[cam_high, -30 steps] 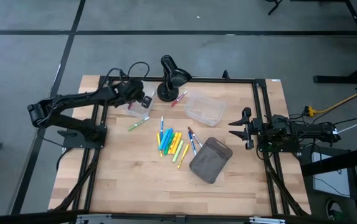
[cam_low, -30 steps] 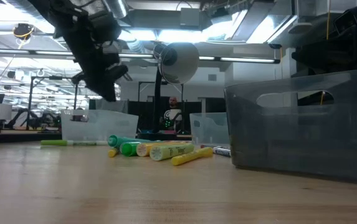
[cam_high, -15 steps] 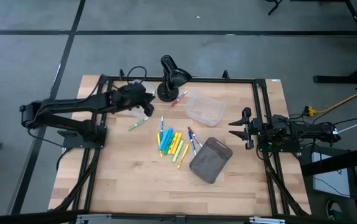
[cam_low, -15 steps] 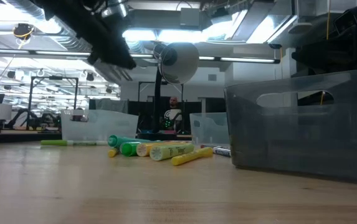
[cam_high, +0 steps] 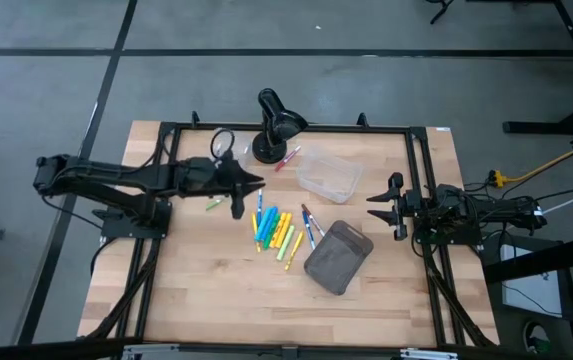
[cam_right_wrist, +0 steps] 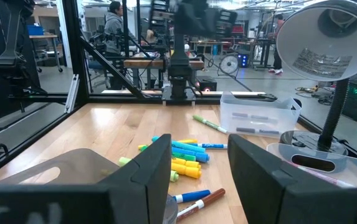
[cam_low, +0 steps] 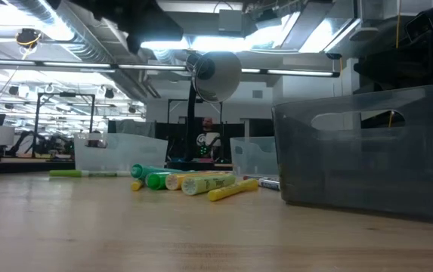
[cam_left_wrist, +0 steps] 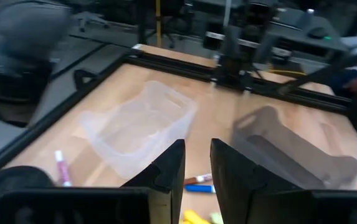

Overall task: Pick & Place Markers
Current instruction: Put the light green marker pen into the left transparent bin

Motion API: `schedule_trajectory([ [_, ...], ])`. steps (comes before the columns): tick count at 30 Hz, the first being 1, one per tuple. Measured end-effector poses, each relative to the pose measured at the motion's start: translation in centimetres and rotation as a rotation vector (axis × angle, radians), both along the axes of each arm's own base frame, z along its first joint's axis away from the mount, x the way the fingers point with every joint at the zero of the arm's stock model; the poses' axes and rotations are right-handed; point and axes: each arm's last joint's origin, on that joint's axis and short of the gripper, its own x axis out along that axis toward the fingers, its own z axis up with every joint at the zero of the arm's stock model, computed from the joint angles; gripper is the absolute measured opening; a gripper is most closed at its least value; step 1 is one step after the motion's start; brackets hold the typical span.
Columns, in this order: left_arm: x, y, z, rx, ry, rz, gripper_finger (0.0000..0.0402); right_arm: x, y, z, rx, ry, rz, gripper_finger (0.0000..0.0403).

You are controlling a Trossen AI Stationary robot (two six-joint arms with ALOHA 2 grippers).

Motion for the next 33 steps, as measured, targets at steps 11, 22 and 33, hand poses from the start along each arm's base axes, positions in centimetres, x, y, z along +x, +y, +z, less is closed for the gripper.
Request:
schedule_trajectory([
  [11,-0.4,-3.4,-0.8,0.005,0.087,-0.15,0.0072,0.0,0.0,0.0,0.0,0.0,0.0,0.0157],
  [22,-1.4,-4.9,-2.9,-0.194,0.288,-0.112,0.0068,0.0,0.0,0.0,0.0,0.0,0.0,0.0157],
  [33,-2.4,-5.0,-6.4,-0.337,0.632,-0.009,0.0069,0.0,0.0,0.0,0.0,0.0,0.0,0.0157],
])
